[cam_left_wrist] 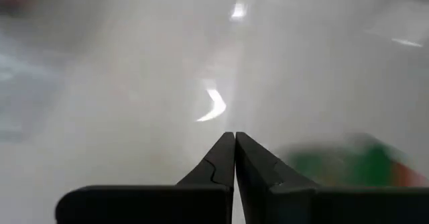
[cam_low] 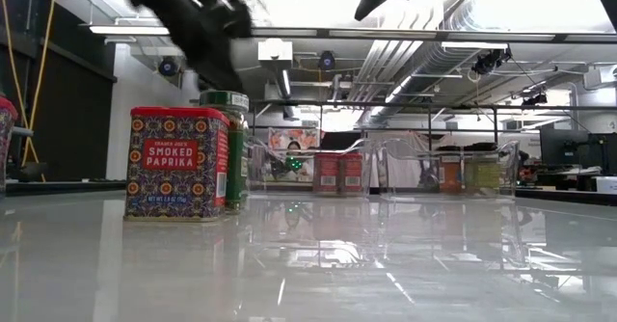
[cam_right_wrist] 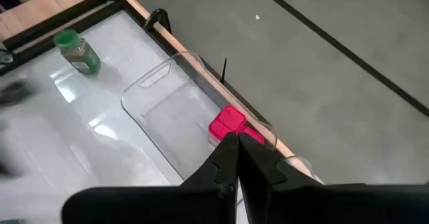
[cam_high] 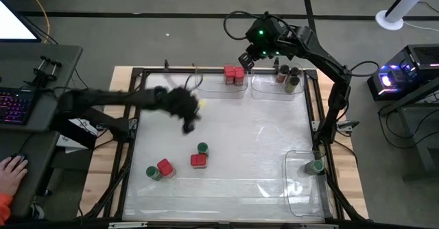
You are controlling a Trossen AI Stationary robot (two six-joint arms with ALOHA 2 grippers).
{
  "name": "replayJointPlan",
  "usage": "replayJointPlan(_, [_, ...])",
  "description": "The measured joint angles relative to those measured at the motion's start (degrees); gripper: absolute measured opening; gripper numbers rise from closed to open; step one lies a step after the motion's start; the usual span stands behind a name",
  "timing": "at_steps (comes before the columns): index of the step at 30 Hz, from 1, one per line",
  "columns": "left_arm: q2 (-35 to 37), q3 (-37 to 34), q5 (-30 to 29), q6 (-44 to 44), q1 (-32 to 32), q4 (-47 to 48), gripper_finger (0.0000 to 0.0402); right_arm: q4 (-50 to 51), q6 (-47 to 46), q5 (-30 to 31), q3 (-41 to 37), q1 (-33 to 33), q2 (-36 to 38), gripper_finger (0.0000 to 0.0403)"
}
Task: Sort spices by type
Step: Put the red seasoning can into the left transparent bin
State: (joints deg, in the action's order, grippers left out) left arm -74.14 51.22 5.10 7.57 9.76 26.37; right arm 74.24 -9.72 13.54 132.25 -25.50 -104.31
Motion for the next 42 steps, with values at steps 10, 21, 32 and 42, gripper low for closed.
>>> replayJointPlan(10, [12.45, 4.36, 5.72, 10.60, -14.22, 14.97, 0.0054, 0.04, 1.03, -0.20, -0.01, 0.00, 0.00, 0.0000])
replayJointPlan(21, [1.85, 17.14, 3.37, -0.71, -18.25, 27.83, 0.0248, 0.54, 0.68, -0.46, 0.00, 0.00, 0.00, 0.0000])
replayJointPlan(32, [-13.12, 17.12, 2.29, 18.51, -29.03, 21.44, 0.0317, 3.05, 2.54, -3.06, 0.02, 0.02, 0.00, 0.0000])
replayJointPlan(42, [-19.14, 17.12, -14.16, 22.10, -33.60, 20.12, 0.0316, 2.82, 3.78, -3.28, 0.01, 0.04, 0.00, 0.0000])
